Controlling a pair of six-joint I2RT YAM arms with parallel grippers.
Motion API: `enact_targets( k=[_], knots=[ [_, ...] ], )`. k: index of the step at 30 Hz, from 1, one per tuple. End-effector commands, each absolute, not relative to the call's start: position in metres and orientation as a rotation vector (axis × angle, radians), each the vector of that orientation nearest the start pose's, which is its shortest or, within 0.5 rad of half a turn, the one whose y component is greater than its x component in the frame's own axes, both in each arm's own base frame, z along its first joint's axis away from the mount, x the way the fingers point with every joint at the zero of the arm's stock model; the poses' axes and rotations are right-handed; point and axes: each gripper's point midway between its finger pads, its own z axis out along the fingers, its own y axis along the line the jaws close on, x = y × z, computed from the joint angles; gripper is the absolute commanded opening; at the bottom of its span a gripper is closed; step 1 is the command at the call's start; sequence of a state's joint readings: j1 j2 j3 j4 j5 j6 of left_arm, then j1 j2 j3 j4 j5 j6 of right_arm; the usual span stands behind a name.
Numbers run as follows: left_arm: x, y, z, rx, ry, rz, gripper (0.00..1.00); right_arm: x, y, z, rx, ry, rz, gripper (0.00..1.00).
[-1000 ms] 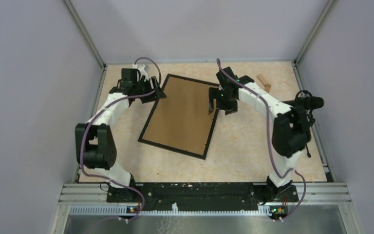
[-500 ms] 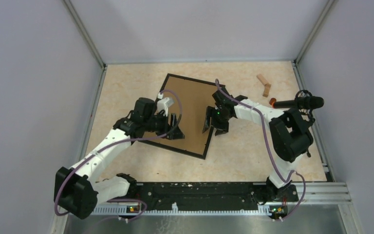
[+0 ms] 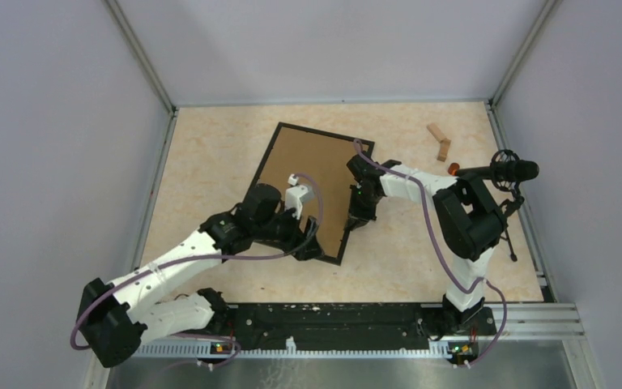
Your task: Put the photo into the frame
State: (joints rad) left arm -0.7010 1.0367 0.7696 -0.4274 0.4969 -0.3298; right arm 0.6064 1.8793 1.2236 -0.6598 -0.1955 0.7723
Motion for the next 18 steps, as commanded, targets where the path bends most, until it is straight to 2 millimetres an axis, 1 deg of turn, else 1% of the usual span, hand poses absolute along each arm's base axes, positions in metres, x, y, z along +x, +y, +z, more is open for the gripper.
enact_targets(
  k=[1, 3, 5, 6, 9, 11, 12, 13, 15, 16, 17, 18],
  knots=[
    [0.163, -0.271, 0.15, 0.751, 2.249, -0.86, 0.84, 0.269, 0.258, 0.033, 0.269, 2.972, 0.421, 0.0],
    [0.154, -0.282, 0.144, 0.83, 2.225, -0.781, 0.92, 0.276, 0.262, 0.052, 0.277, 2.922, 0.464, 0.0],
    [0.148, -0.293, 0.139, 0.88, 2.197, -0.675, 0.94, 0.279, 0.266, 0.072, 0.286, 2.892, 0.524, 0.0],
    [0.141, -0.3, 0.136, 0.92, 2.175, -0.625, 0.94, 0.279, 0.268, 0.079, 0.3, 2.887, 0.552, 0.0],
    [0.133, -0.318, 0.127, 0.981, 2.144, -0.482, 0.94, 0.274, 0.273, 0.095, 0.364, 2.9, 0.665, 0.0],
    [0.129, -0.33, 0.119, 1.033, 2.122, -0.385, 0.95, 0.27, 0.277, 0.101, 0.425, 2.911, 0.737, 0.0],
    [0.127, -0.334, 0.109, 1.07, 2.122, -0.313, 0.95, 0.268, 0.278, 0.104, 0.456, 2.911, 0.776, 0.0],
    [0.128, -0.337, 0.11, 1.076, 2.094, -0.262, 0.95, 0.267, 0.281, 0.108, 0.469, 2.906, 0.818, 0.0],
    [0.134, -0.332, 0.095, 1.12, 2.067, -0.046, 0.95, 0.266, 0.28, 0.114, 0.483, 2.893, 0.834, 0.0],
    [0.14, -0.331, 0.097, 1.106, 2.051, 0.055, 0.95, 0.266, 0.278, 0.115, 0.488, 2.892, 0.825, 0.0],
    [0.146, -0.324, 0.092, 1.101, 2.042, 0.178, 0.95, 0.266, 0.276, 0.116, 0.491, 2.89, 0.814, 0.0],
    [0.159, -0.314, 0.094, 1.059, 2.001, 0.326, 0.95, 0.267, 0.275, 0.118, 0.493, 2.885, 0.809, 0.0]
  ],
)
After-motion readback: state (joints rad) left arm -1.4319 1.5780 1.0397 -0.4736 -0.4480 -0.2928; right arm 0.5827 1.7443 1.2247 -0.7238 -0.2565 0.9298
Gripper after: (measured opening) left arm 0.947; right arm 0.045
